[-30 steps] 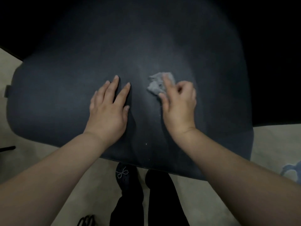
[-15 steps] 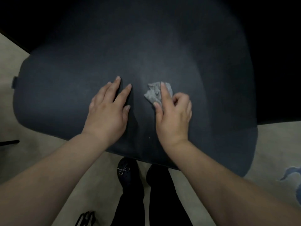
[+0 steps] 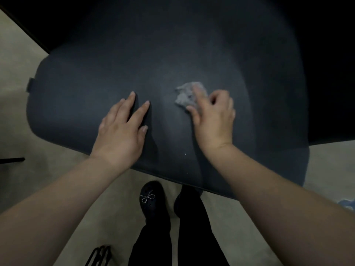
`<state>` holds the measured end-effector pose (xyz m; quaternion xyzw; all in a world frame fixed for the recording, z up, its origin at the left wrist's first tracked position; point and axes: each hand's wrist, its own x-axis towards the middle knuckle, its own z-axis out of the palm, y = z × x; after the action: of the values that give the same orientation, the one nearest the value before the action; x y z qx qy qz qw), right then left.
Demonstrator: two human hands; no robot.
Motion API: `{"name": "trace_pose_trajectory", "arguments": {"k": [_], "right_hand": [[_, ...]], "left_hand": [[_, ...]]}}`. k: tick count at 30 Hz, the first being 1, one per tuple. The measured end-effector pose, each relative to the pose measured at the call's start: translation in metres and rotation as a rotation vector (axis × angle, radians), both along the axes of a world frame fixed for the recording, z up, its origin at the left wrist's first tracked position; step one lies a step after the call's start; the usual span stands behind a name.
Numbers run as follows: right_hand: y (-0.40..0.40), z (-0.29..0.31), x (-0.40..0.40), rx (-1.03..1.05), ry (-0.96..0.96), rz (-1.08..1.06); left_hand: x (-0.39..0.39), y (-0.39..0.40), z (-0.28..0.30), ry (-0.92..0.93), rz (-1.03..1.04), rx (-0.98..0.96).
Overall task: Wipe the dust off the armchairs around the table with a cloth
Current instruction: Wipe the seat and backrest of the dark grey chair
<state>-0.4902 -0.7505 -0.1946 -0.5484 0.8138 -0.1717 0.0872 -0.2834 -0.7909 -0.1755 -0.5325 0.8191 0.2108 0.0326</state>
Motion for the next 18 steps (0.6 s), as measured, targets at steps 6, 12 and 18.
{"name": "trace_pose_trajectory", "arguments": {"k": [6,12,18], "right_hand": [[0.044,0.002,0.018,0.001,-0.026,-0.022],[-0.004,-0.001,-0.01,0.024,0.052,0.03],[0.075,-0.001,0.003,-0.015,0.025,-0.193]], "left_hand": [[0.0,0.003,-0.001,0.012,0.018,0.004],[0.0,0.005,-0.005,0.016,0.015,-0.008],[-0.002,0.004,-0.005,0.032,0.036,0.007]]}}
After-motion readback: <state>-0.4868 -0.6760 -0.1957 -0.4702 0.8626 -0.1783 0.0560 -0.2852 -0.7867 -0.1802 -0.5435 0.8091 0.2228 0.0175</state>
